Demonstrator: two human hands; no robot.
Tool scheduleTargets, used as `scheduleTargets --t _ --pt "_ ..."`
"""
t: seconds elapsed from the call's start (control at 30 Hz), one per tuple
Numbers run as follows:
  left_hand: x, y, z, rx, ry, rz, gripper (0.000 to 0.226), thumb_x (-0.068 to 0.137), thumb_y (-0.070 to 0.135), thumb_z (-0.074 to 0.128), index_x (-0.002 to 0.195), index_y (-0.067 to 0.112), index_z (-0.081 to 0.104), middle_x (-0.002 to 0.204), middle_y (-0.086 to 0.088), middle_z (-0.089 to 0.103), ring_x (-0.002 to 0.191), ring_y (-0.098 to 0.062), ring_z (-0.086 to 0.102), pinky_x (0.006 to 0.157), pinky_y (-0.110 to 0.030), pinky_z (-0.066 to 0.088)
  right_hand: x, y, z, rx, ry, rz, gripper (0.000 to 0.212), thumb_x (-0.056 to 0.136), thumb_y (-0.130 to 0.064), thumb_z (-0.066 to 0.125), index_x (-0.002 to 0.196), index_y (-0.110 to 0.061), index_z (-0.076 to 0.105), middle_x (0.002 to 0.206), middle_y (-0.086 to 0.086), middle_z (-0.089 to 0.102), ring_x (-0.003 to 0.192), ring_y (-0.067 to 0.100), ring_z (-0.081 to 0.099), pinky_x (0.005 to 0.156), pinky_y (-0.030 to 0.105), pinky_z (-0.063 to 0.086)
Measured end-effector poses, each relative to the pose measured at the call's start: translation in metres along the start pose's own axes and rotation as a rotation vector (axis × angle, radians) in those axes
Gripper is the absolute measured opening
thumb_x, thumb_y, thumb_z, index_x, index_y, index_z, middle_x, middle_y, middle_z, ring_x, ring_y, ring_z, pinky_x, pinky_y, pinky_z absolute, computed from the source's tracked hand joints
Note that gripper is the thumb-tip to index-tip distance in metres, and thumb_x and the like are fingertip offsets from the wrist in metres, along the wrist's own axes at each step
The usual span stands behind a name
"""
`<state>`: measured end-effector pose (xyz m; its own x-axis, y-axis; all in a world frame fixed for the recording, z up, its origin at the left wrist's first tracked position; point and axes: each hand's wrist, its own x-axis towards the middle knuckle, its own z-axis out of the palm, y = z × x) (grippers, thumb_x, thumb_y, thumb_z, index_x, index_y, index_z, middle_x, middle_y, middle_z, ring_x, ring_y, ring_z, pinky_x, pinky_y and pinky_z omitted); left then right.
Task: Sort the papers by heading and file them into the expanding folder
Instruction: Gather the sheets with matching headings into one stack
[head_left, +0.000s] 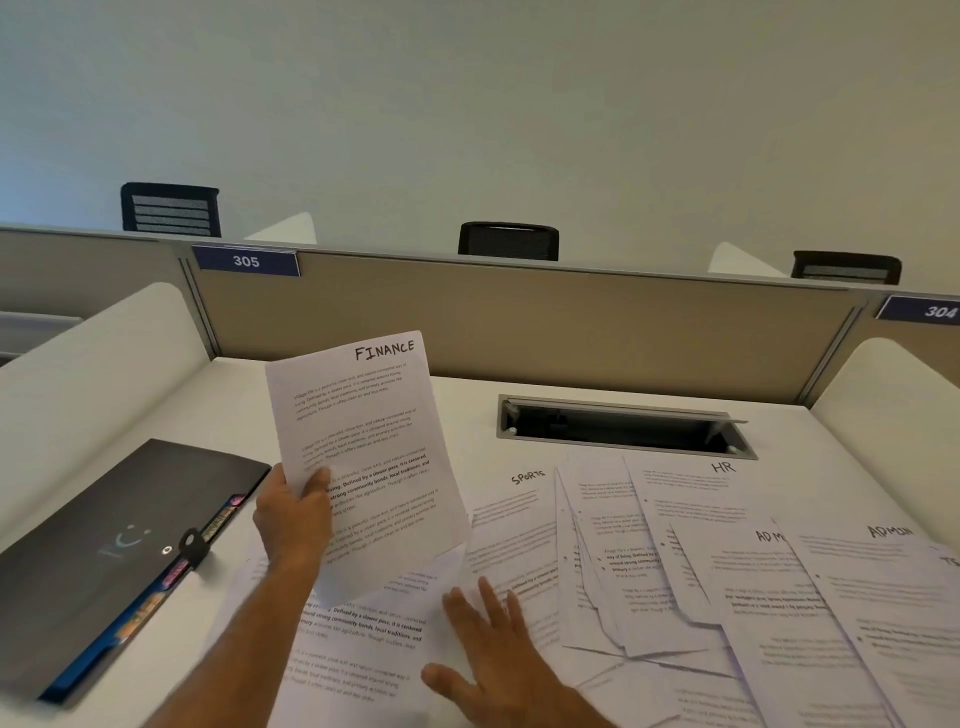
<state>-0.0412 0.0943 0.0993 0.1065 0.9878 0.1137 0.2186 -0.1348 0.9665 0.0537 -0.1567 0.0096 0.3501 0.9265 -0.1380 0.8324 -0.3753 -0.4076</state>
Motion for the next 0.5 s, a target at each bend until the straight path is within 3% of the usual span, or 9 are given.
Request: scheduleTargets --t 0.07,0.17,0.27,0.33,0.43,0.5 --pt "-0.001 0.0 0.0 0.0 -0.006 0.003 0.012 0.094 0.019 0.066 0.102 0.027 0.059 0.091 0.005 0.063 0.074 -0.011 0.061 0.067 -0.035 0.054 0.0 -0.001 0.0 0.05 0.081 0.046 0.102 0.081 -0.091 0.011 0.158 -0.027 -0.006 0.154 -0.025 -0.025 0.149 0.011 -0.026 0.107 0.025 -0.034" --pt "-0.002 0.0 -0.001 0.003 -0.006 0.011 0.013 0.095 0.019 0.066 0.103 0.027 0.059 0.096 0.001 0.064 0.077 -0.019 0.063 0.066 -0.035 0.053 -0.003 0.004 -0.002 -0.08 0.132 0.271 0.107 0.081 -0.087 0.005 0.159 -0.013 -0.002 0.164 -0.001 -0.016 0.151 0.024 -0.021 0.102 0.03 -0.036" --pt "-0.003 -0.002 -0.002 -0.009 -0.008 0.009 0.016 0.095 0.018 0.066 0.104 0.029 0.058 0.098 0.002 0.063 0.078 -0.019 0.062 0.064 -0.033 0.052 -0.004 0.004 0.003 -0.066 0.013 0.226 0.089 0.092 -0.068 0.03 0.159 -0.017 0.001 0.166 0.0 -0.012 0.153 0.025 -0.016 0.108 0.031 -0.033" --pt "-0.003 -0.003 -0.003 -0.012 -0.011 0.002 0.018 0.095 0.018 0.066 0.105 0.03 0.058 0.099 0.001 0.063 0.08 -0.021 0.063 0.065 -0.035 0.053 -0.003 0.003 0.003 -0.031 -0.004 0.161 0.09 0.089 -0.062 0.043 0.159 -0.022 0.002 0.166 -0.005 -0.012 0.152 0.021 -0.017 0.116 0.031 -0.025" --pt "-0.005 -0.004 -0.004 -0.005 -0.006 0.009 0.018 0.095 0.018 0.066 0.106 0.029 0.058 0.099 -0.001 0.064 0.078 -0.021 0.062 0.062 -0.033 0.052 -0.003 0.009 -0.003 -0.048 0.044 0.184 0.102 0.077 -0.071 0.045 0.158 -0.026 0.003 0.165 -0.001 -0.018 0.15 0.02 -0.024 0.109 0.029 -0.033" --pt "-0.006 -0.004 -0.004 -0.007 -0.001 0.007 0.017 0.095 0.019 0.066 0.106 0.028 0.058 0.099 -0.001 0.064 0.078 -0.021 0.062 0.063 -0.033 0.052 -0.005 0.017 -0.009 -0.052 0.008 0.231 0.109 0.073 -0.081 0.042 0.158 -0.027 0.003 0.165 0.002 -0.017 0.151 0.022 -0.02 0.117 0.036 -0.023"
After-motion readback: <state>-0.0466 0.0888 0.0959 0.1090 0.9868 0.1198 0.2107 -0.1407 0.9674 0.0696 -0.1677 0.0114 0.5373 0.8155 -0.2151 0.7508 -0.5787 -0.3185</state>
